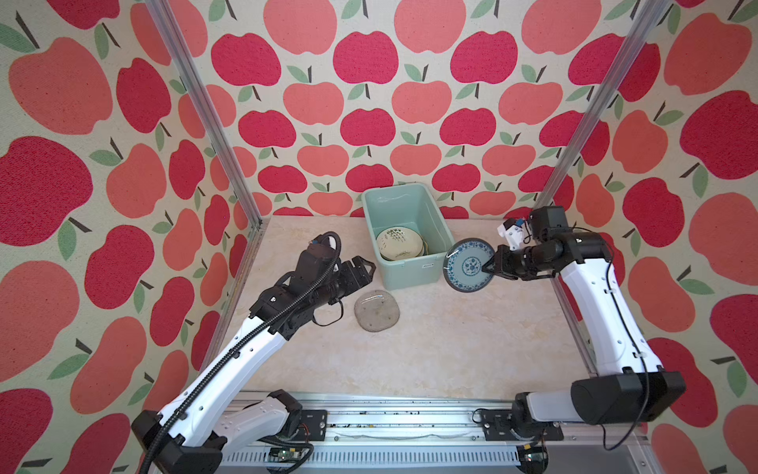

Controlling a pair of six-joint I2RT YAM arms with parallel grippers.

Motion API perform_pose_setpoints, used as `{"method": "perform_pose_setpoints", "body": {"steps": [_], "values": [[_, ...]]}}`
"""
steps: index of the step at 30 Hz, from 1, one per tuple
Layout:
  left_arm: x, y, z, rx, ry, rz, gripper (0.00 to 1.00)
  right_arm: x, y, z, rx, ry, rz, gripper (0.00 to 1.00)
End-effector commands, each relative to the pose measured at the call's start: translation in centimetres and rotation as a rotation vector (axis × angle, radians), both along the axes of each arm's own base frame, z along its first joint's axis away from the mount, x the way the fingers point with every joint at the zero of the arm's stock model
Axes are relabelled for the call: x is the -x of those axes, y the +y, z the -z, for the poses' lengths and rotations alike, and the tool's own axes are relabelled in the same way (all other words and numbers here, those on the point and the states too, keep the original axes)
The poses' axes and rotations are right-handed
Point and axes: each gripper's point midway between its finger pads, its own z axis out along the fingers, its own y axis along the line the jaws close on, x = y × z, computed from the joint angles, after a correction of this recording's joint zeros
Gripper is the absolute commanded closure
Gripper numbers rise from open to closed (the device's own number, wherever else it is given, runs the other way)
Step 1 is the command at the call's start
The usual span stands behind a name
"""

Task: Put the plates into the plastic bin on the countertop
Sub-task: 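Lift the floral plate upright with the right gripper while the left releases and withdraws, then carry the floral plate into the bin and lower it against the stack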

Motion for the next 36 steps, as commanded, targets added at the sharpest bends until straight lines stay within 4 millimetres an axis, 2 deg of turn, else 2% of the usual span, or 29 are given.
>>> {"method": "perform_pose_setpoints", "body": {"steps": [1,4,6,12,18,22,23,28,36], "values": [[0.3,2.9,-0.2,-0.065,-0.012,0.045,0.13,-2.0,2.0,-4.1,-0.136,-0.038,0.060,1.00],[-0.8,5.2,0.1,-0.024,0.005,0.008,0.13,-4.5,3.5,-6.2,-0.172,-0.081,0.095,1.00],[-1.3,6.2,0.8,-0.004,0.029,-0.013,0.13,-6.3,4.7,-7.0,-0.167,-0.106,0.104,1.00],[-1.3,7.1,4.9,0.022,0.184,-0.033,0.14,-11.7,9.1,-6.3,-0.144,-0.118,0.123,1.00],[0.1,6.7,8.0,0.055,0.305,-0.034,0.14,-15.4,13.6,-2.9,-0.071,-0.101,0.128,1.00],[0.4,6.4,8.9,0.074,0.330,-0.026,0.14,-17.1,16.2,0.3,-0.052,-0.074,0.133,1.00],[0.2,6.4,9.7,0.073,0.361,-0.025,0.14,-17.4,16.6,1.2,-0.041,-0.069,0.134,1.00],[-0.1,6.2,10.7,0.070,0.393,-0.016,0.14,-18.6,17.8,5.0,0.000,-0.027,0.164,1.00],[-1.5,5.7,11.4,0.090,0.412,-0.010,0.14,-20.2,18.8,9.4,0.022,0.015,0.188,1.00]]}}
